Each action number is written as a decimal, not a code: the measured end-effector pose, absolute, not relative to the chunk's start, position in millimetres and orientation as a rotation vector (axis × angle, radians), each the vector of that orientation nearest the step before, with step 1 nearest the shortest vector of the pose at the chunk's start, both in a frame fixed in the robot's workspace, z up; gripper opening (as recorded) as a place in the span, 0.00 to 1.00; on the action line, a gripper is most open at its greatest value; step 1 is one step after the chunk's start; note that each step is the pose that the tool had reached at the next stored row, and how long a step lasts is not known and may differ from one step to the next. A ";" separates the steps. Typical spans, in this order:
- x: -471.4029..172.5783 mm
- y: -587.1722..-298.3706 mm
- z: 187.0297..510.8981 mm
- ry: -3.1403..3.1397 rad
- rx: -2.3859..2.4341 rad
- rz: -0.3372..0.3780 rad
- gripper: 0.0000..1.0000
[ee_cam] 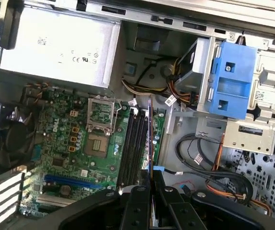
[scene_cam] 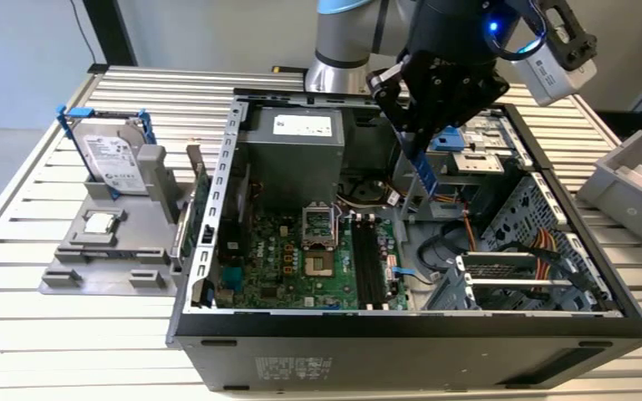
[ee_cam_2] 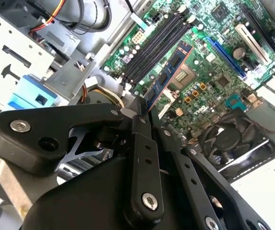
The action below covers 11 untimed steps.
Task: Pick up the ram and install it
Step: 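Insert the ram into the slot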
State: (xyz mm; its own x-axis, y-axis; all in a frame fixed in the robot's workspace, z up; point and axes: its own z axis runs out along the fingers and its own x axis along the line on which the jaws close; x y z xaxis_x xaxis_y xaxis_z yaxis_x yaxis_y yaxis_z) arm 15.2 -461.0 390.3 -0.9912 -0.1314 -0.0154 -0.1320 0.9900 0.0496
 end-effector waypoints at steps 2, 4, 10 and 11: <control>15.2 -461.1 390.3 3.123 -0.179 0.079 0.00; 15.2 -461.1 390.2 3.124 -0.155 0.079 0.00; 15.2 -461.1 390.1 3.124 -0.141 0.079 0.00; 15.2 -461.1 390.1 3.124 -0.141 0.079 0.00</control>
